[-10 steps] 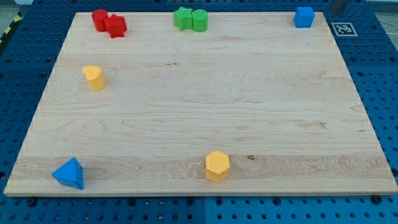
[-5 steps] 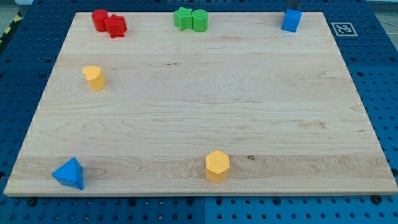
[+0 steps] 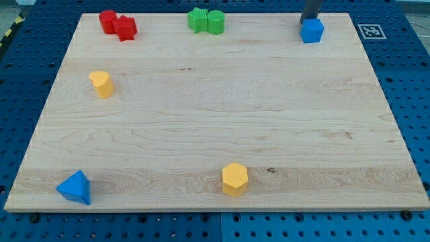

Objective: Slide the blue cube towards the center right of the board

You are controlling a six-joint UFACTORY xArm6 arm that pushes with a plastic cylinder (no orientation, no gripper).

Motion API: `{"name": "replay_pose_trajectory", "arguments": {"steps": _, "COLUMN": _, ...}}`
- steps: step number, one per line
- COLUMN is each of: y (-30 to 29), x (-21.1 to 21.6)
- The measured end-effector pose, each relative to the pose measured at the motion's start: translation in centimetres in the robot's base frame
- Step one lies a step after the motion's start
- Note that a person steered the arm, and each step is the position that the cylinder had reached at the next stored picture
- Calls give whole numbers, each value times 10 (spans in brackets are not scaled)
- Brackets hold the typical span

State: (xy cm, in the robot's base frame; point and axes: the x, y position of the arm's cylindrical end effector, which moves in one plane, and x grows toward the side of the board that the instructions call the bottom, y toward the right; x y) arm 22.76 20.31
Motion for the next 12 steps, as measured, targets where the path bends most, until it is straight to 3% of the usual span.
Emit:
{"name": "replay_pose_trajectory", "arguments": {"steps": 1, "y": 18, "x": 32}}
{"name": "replay_pose_trajectory", "arguments": {"steps": 2, "y": 15, "x": 42}}
{"name": "replay_pose_trajectory", "arguments": {"steps": 4, "y": -44, "x": 35}}
{"name": "replay_pose_trajectory", "arguments": {"steps": 6, "y": -24, "x": 58}}
{"name": "replay_pose_trajectory", "arguments": {"steps": 7, "y": -28, "x": 94}}
{"name": "replay_pose_trajectory", "arguments": {"steps": 8, "y": -37, "x": 94}}
{"name": "replay_pose_trajectory", "arguments": {"steps": 9, "y": -67, "x": 69}}
{"name": "replay_pose_trajectory", "arguments": {"steps": 10, "y": -49, "x": 42}}
{"name": "replay_pose_trajectory", "arguments": {"steps": 12, "y": -3, "x": 57}}
